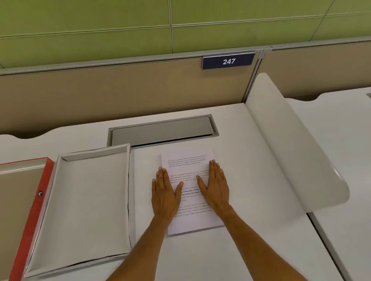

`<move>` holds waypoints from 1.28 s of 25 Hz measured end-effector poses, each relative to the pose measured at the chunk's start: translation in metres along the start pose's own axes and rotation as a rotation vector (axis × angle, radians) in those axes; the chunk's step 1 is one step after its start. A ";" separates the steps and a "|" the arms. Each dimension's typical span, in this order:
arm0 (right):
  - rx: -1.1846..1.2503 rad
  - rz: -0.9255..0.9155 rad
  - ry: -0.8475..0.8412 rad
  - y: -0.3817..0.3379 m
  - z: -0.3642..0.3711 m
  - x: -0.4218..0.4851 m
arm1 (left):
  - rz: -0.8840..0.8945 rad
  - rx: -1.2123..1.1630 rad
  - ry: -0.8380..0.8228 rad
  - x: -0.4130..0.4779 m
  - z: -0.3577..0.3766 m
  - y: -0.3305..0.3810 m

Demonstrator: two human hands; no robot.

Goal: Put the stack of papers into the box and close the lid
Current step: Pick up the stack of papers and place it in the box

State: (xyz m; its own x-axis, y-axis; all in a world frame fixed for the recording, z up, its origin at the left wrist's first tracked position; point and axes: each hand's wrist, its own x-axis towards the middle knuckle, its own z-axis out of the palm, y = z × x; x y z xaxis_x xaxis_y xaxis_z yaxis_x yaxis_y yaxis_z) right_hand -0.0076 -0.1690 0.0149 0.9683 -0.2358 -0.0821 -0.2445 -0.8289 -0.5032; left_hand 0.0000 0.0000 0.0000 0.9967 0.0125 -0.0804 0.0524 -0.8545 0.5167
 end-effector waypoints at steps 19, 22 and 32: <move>0.075 0.676 -0.088 -0.018 -0.026 0.018 | -0.724 -0.189 -0.230 0.028 -0.035 0.053; 0.114 0.650 -0.171 -0.012 -0.031 0.026 | -0.706 -0.151 -0.307 0.040 -0.047 0.049; 0.214 0.536 -0.178 -0.017 -0.034 0.024 | -0.633 -0.211 -0.354 0.034 -0.045 0.044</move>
State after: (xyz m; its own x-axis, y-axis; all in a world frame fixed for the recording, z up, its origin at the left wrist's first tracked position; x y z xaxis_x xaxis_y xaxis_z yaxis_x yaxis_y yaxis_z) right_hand 0.0183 -0.1784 0.0510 0.7113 -0.4887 -0.5052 -0.7029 -0.4933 -0.5125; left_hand 0.0390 -0.0137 0.0587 0.6943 0.2698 -0.6672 0.6548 -0.6215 0.4302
